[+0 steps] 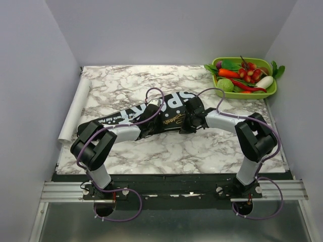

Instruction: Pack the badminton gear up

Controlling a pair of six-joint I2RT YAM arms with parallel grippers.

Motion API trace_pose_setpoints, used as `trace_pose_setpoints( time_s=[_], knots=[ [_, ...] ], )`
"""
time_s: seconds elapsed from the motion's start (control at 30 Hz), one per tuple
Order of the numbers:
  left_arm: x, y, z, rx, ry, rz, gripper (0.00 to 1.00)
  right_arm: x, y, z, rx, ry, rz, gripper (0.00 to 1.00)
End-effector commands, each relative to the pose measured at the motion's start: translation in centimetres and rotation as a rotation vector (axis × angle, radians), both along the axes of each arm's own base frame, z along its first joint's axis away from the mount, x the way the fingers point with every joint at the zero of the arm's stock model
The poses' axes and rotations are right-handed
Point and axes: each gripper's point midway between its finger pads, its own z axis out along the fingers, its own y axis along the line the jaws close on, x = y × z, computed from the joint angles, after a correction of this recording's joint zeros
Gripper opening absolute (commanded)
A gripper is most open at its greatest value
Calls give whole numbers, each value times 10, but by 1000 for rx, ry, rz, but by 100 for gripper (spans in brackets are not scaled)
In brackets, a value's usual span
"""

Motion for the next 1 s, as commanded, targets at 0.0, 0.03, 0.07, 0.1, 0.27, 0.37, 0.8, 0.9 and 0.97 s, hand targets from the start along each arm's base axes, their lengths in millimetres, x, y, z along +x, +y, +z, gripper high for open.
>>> trace_pose_setpoints(
  time_s=[0.0, 0.03, 0.07, 0.1, 0.27, 0.37, 0.8, 0.9, 0.97],
  knots=[
    [-12, -3, -9, 34, 54, -49, 0, 11, 0, 4, 46, -33, -9, 1],
    [-12, -3, -10, 40, 53, -53, 0, 12, 4, 4, 59, -31, 3, 1],
    [-10, -4, -10, 43, 49, -54, 0, 11, 10, 5, 87, -23, 20, 1],
    [-9, -4, -15, 53, 57, -56, 0, 13, 15, 4, 108, -25, 30, 1],
    [-2, -11, -22, 55, 54, -73, 0, 12, 61, 17, 252, -48, 167, 1],
    [-3, -16, -25, 41, 60, -96, 0, 4, 88, 22, 277, -56, 257, 1],
    [-3, -16, -7, 32, 17, -128, 0, 15, 88, 35, 253, -112, 204, 1],
    [-4, -11, 18, 39, -15, -117, 0, 23, 68, 32, 237, -103, 127, 1],
    [-10, -4, 29, 68, -3, -124, 0, 32, 56, 34, 231, -104, 83, 0]
  ],
)
